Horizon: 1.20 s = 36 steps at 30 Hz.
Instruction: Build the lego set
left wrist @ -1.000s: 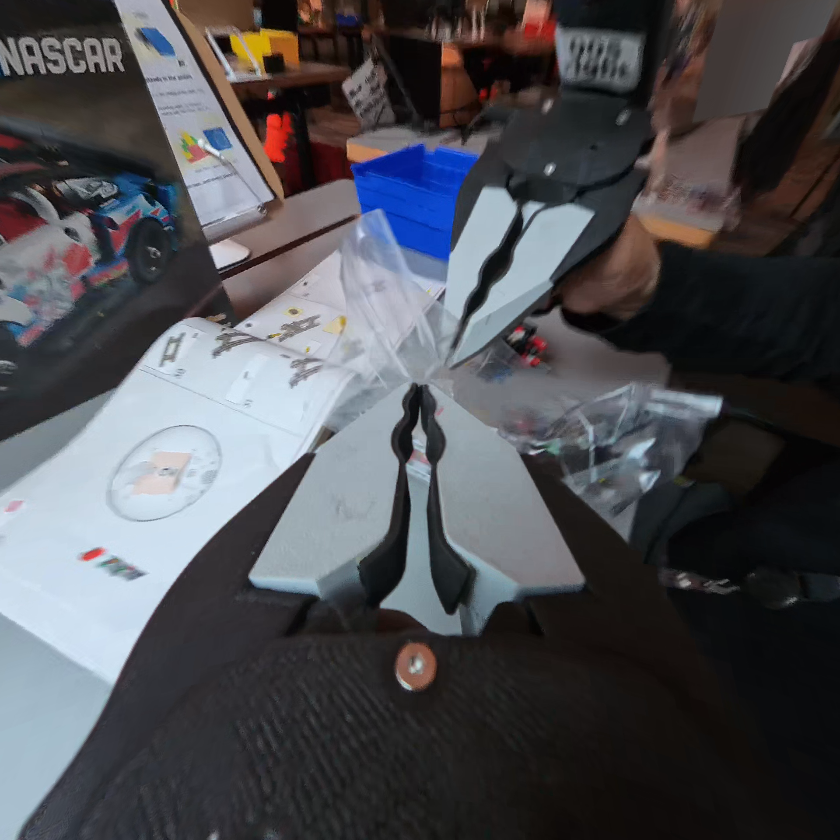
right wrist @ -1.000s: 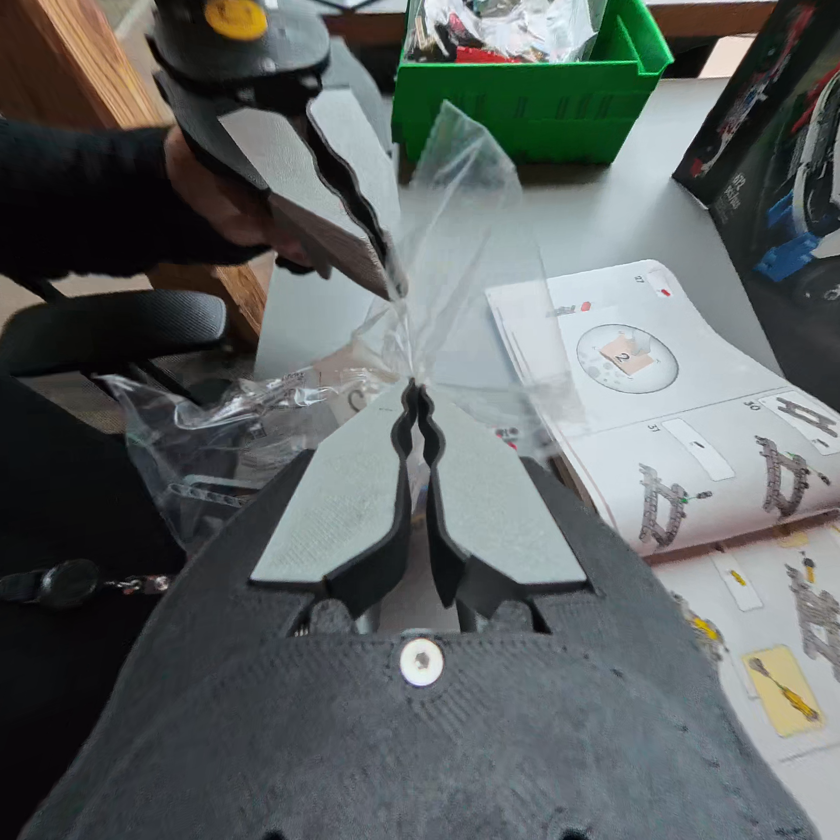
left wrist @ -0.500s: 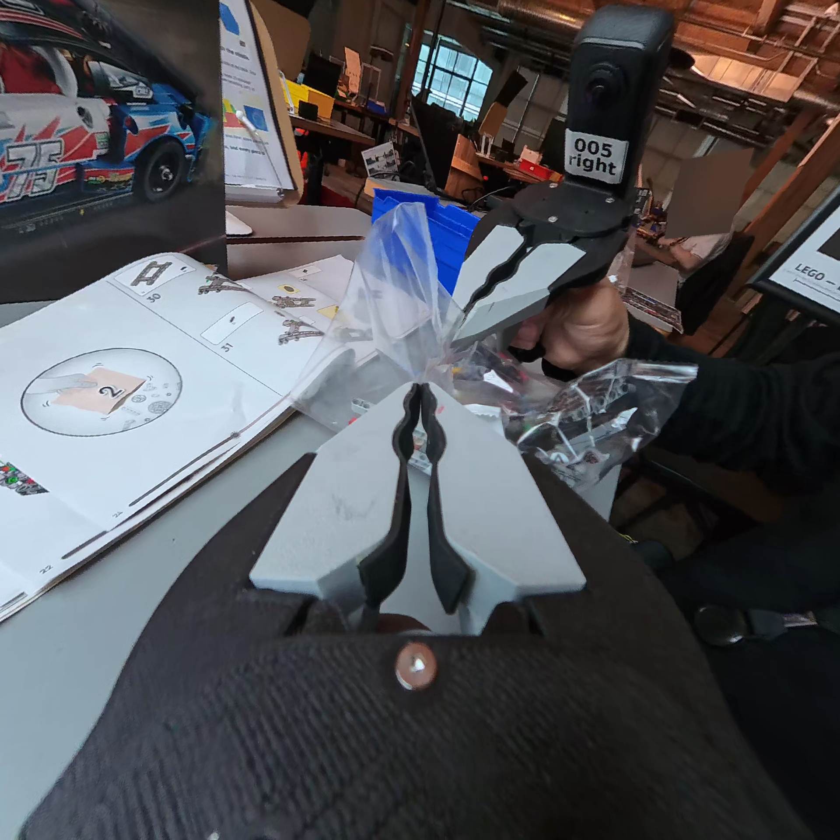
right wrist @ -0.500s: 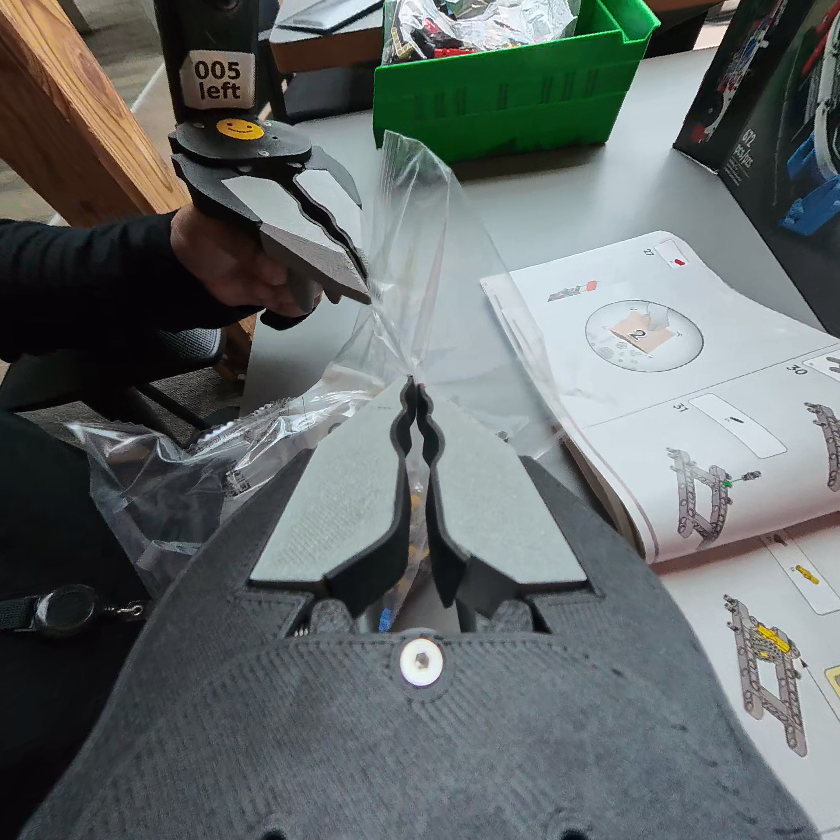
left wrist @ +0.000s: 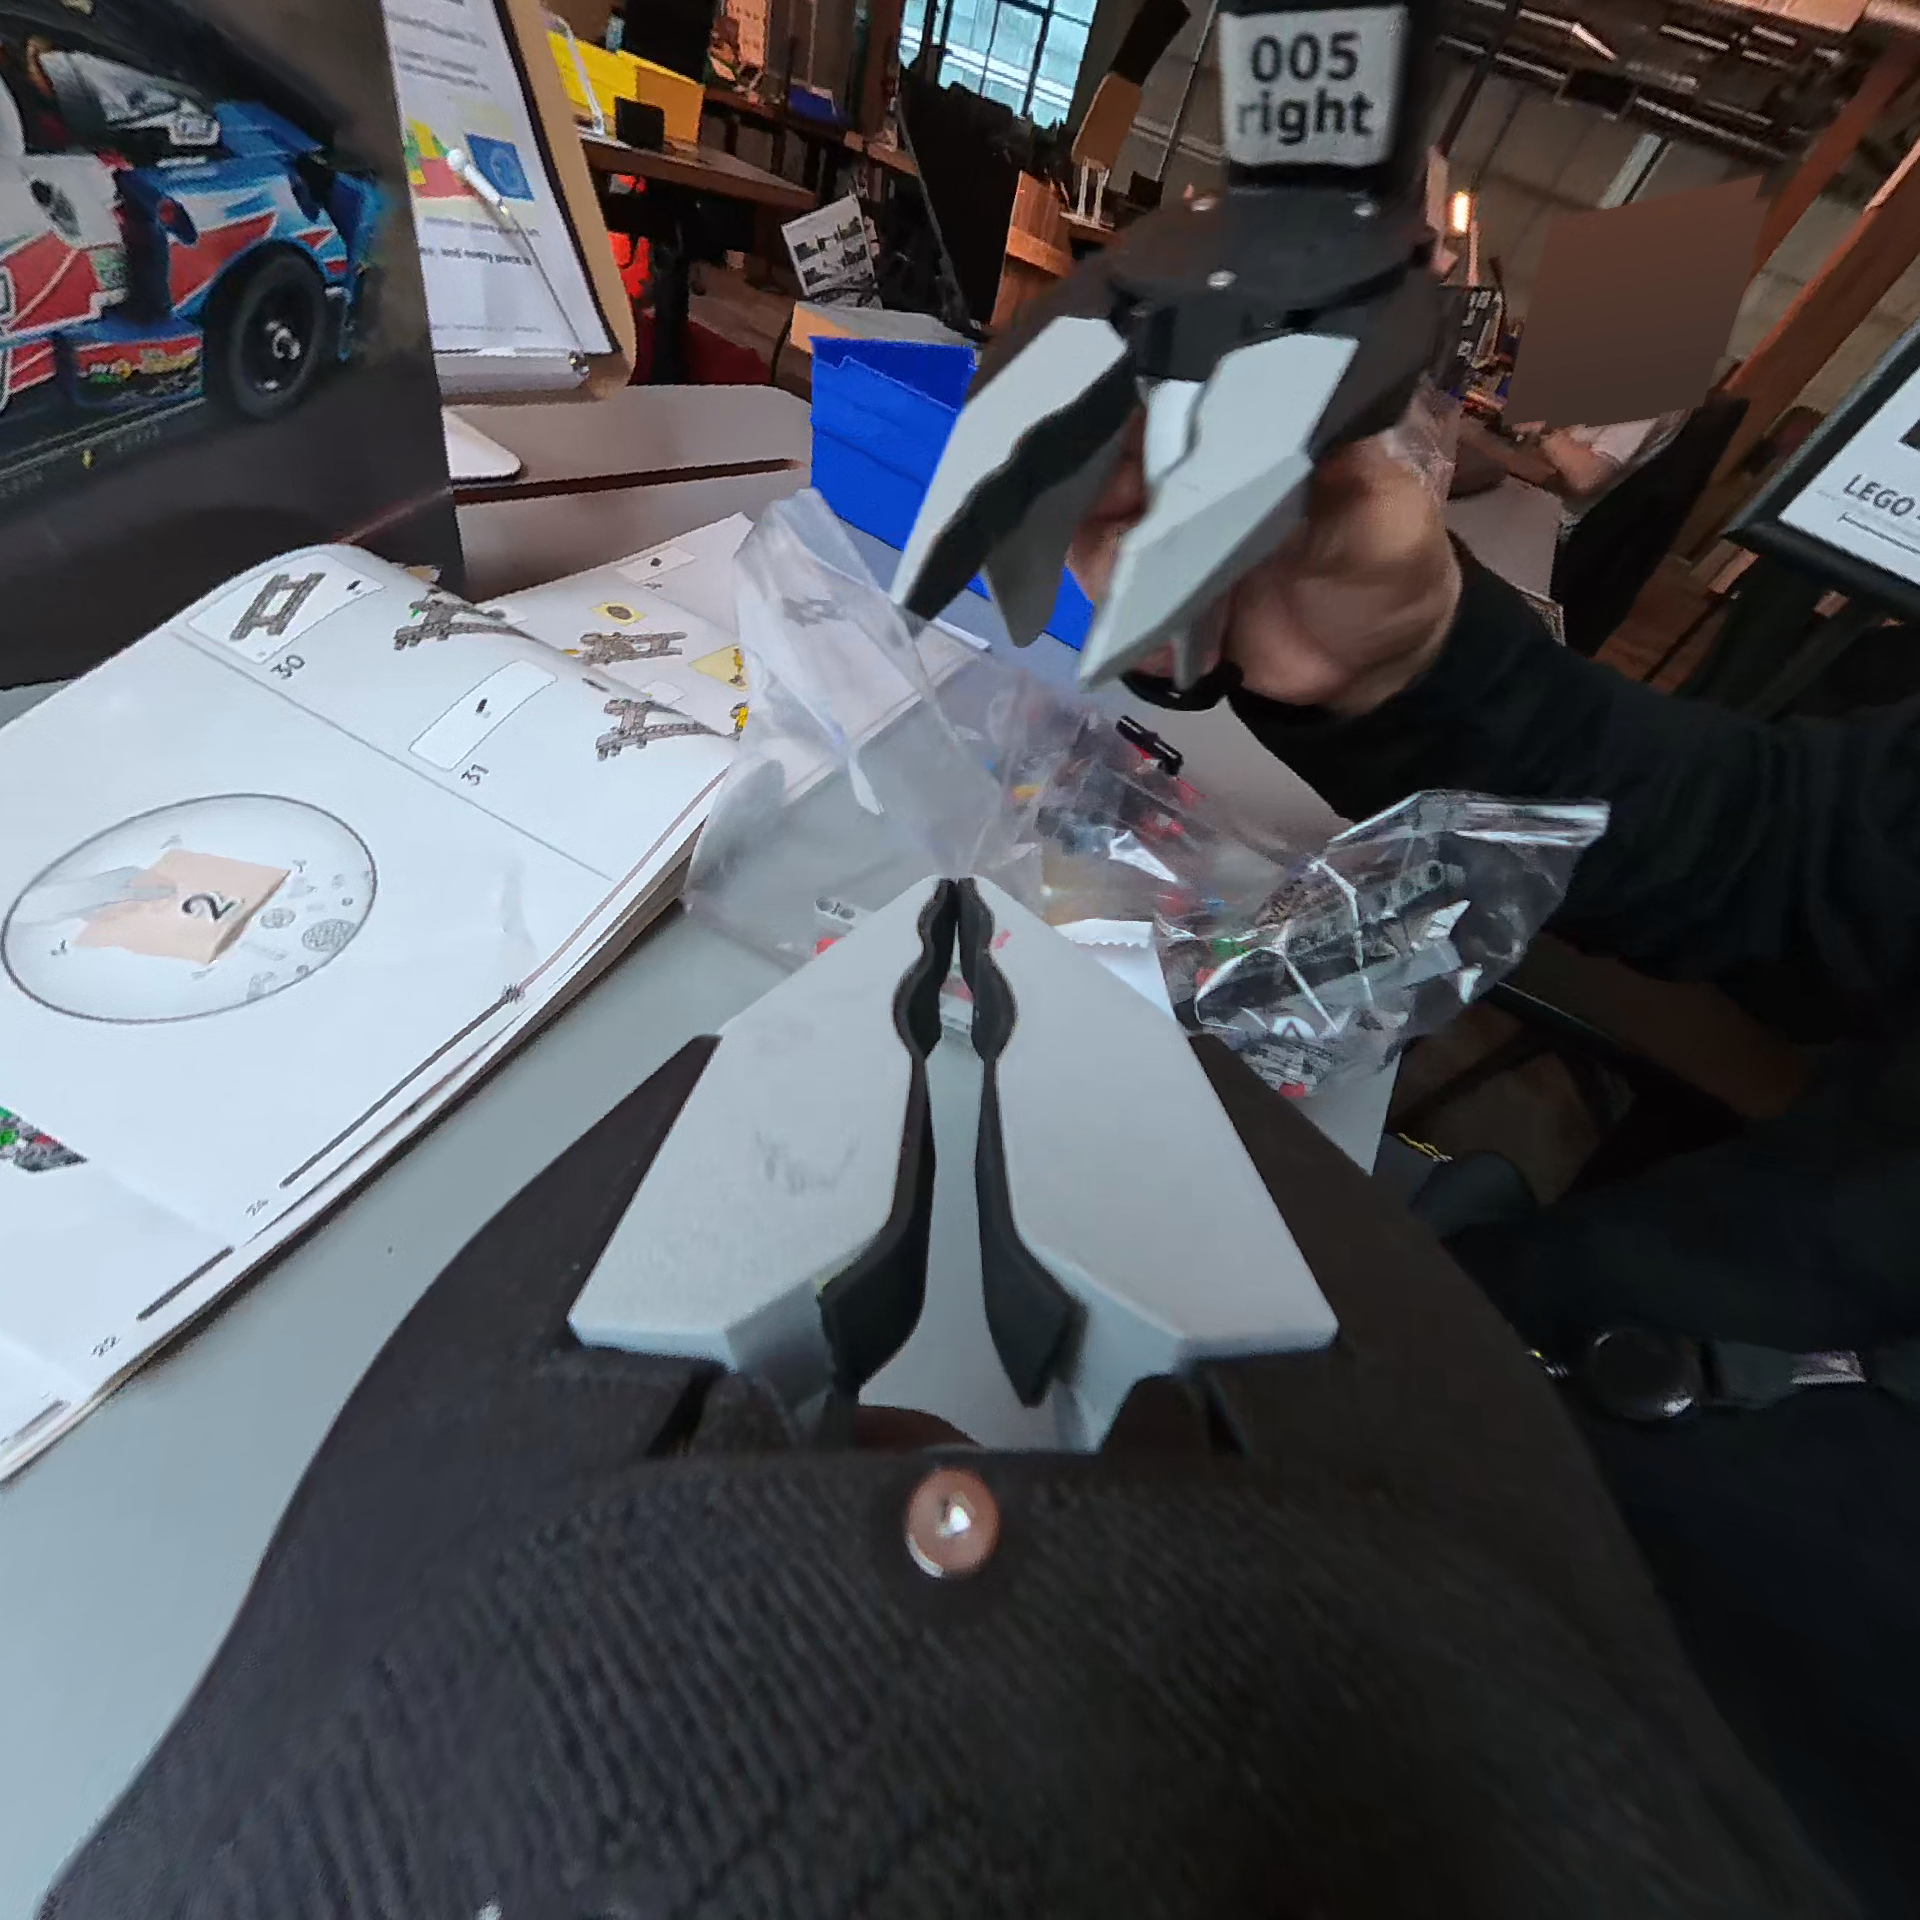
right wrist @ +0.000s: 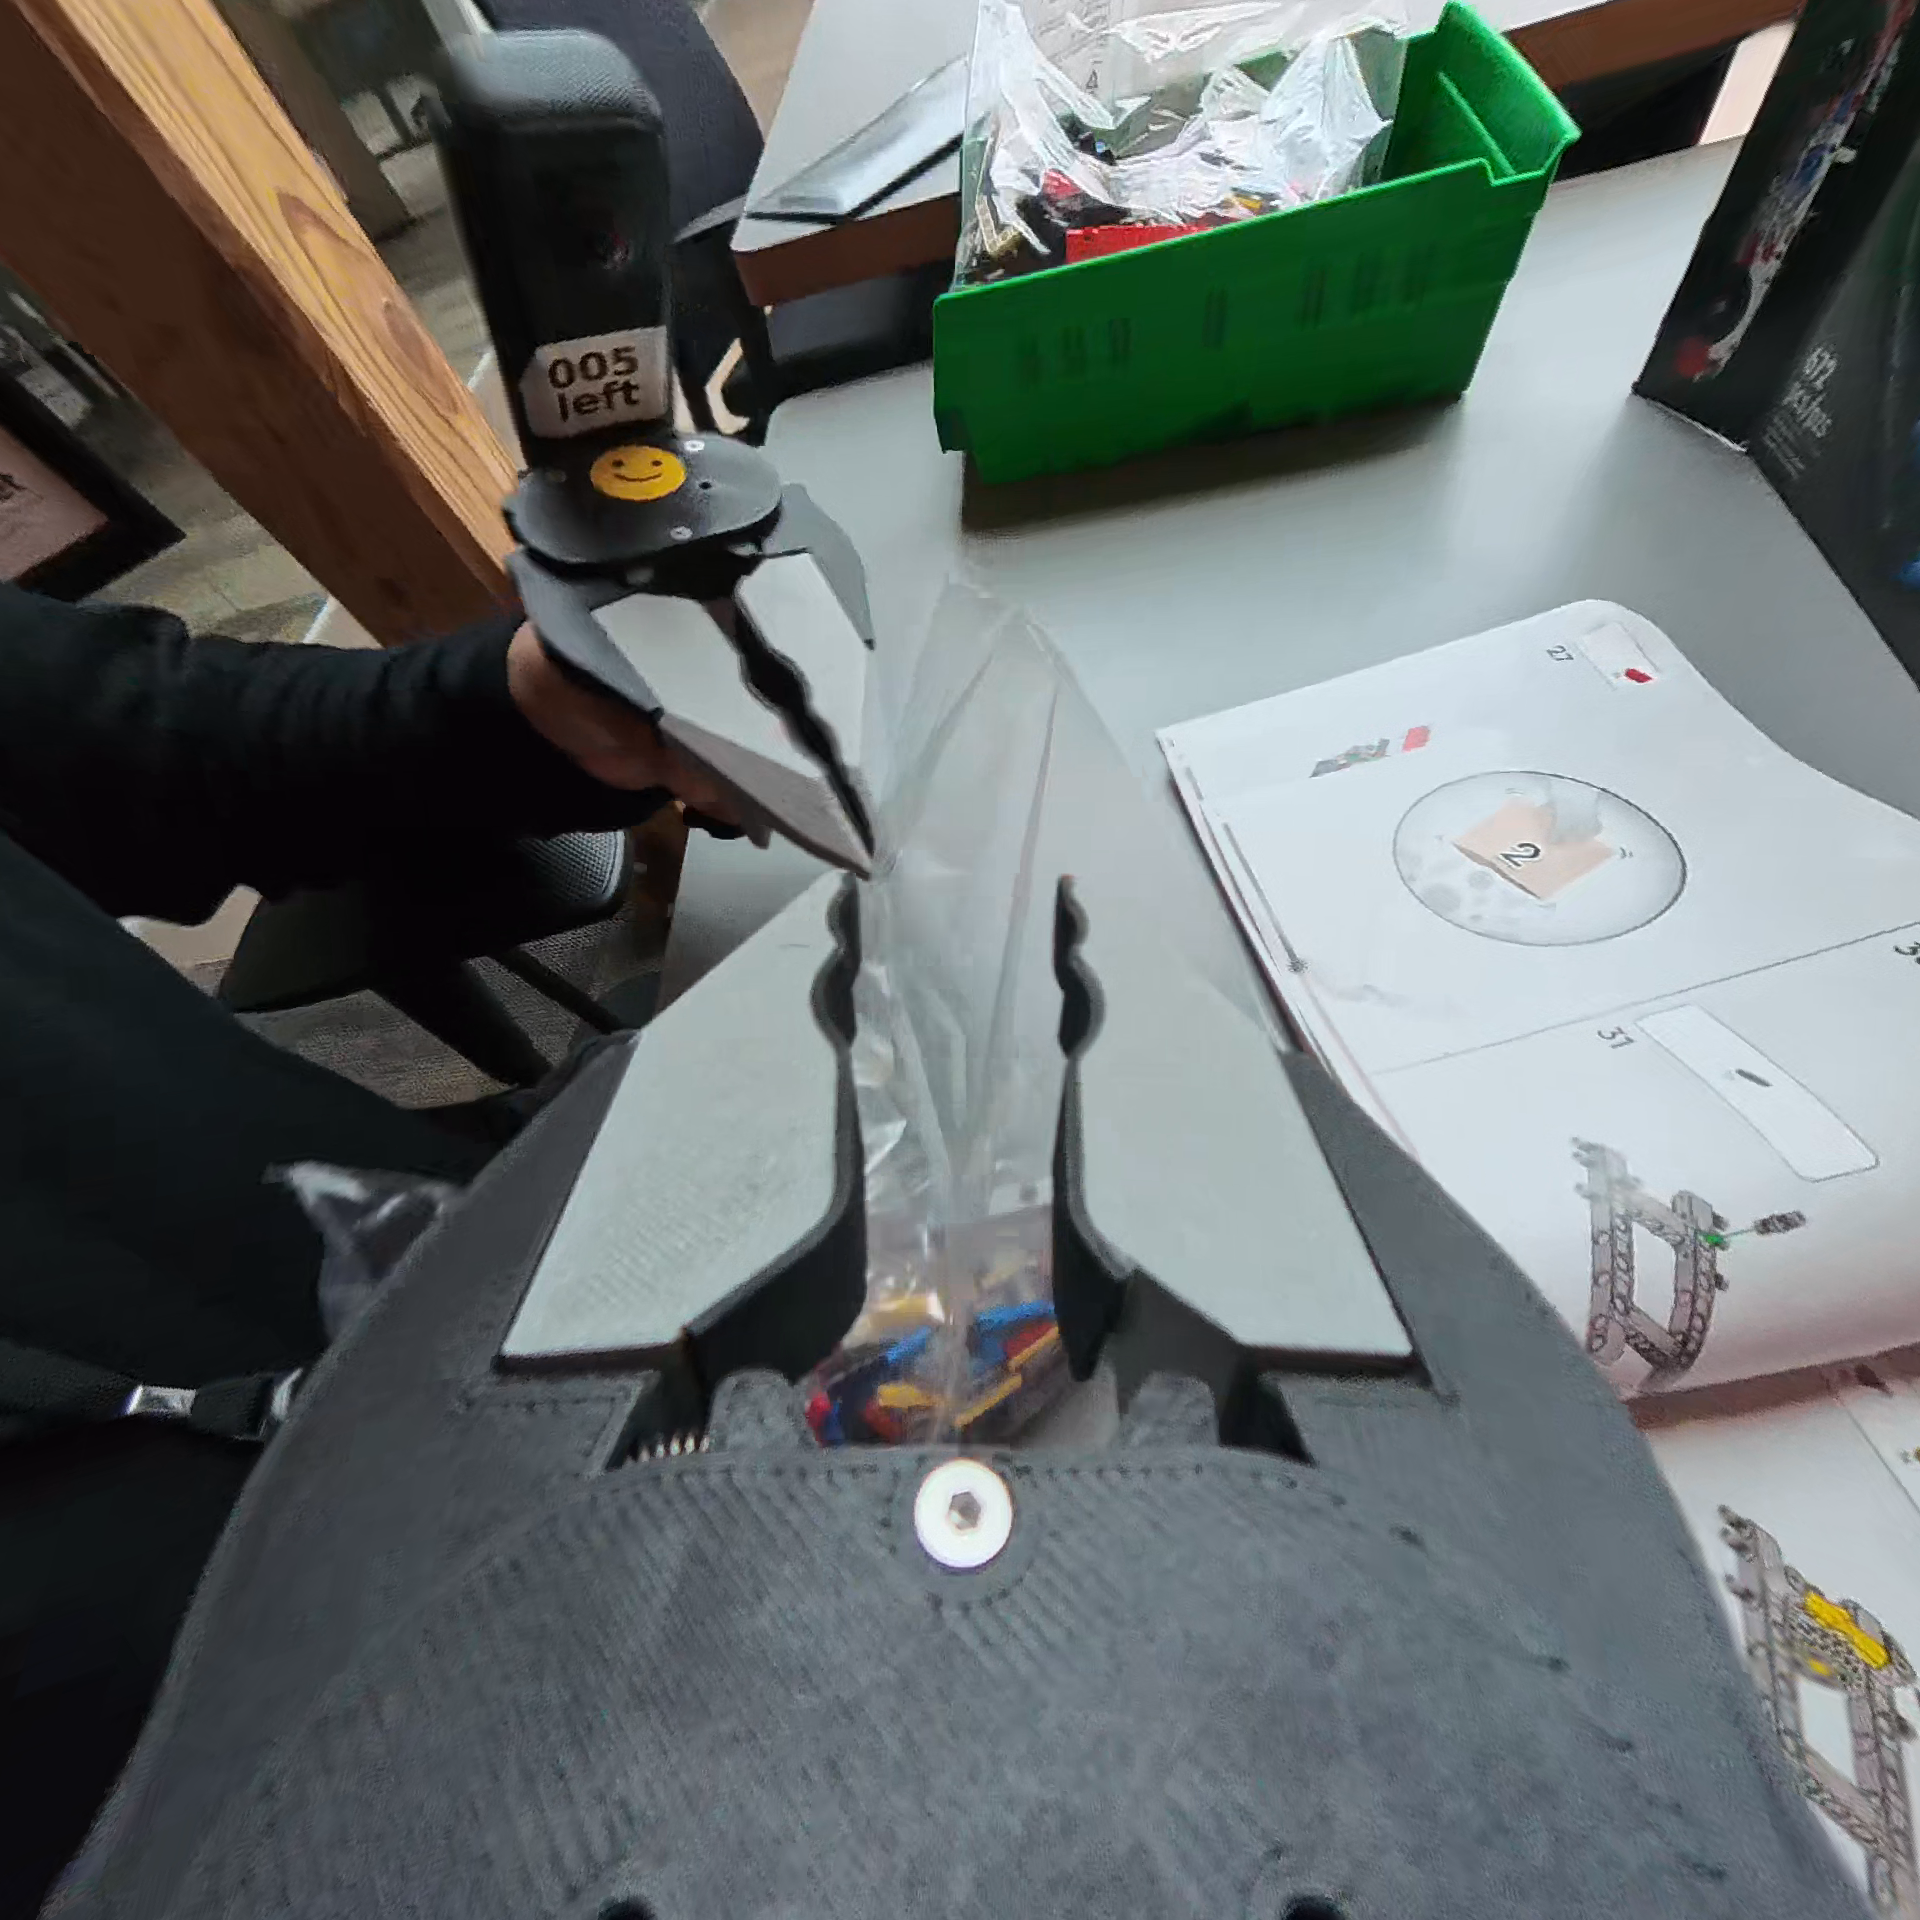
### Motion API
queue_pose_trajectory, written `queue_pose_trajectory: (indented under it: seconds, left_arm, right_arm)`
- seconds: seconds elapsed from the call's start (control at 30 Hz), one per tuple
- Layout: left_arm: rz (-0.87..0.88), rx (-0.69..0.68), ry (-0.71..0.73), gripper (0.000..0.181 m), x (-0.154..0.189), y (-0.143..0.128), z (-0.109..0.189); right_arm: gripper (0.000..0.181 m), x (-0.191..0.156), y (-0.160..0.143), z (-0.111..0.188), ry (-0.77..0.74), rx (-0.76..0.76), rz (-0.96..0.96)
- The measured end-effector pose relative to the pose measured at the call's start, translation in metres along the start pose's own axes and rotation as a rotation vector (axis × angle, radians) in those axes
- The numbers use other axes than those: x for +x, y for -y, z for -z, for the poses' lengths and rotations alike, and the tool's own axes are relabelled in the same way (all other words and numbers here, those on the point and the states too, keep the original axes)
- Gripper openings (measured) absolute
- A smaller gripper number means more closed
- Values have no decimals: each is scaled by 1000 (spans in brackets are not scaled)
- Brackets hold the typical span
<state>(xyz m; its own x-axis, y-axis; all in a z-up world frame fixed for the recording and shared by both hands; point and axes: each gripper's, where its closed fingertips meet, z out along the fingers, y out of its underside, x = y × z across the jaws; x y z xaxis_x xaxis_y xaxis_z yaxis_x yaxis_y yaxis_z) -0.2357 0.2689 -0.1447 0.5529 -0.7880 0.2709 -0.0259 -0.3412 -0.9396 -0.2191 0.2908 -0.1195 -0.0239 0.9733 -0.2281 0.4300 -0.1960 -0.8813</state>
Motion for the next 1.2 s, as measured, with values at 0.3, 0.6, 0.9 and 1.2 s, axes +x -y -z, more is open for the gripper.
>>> queue_pose_trajectory:
  seconds: [0.3, 0.6, 0.9, 1.2]
  left_arm:
    - [1, 26, -33, 14, 3, 22, 5]
    - [37, 61, -149, 0, 2, 40, 8]
    - [56, 215, 57, 0, -27, 33, 13]
    - [110, 214, 66, 0, -39, 16, 20]
  right_arm:
    - [0, -5, 3, -13, 123, 12, -69]
    - [0, -11, 5, -18, 125, -14, -7]
    - [0, 15, 8, -22, 20, 163, -110]
    - [0, 26, 2, -21, -20, 183, -104]
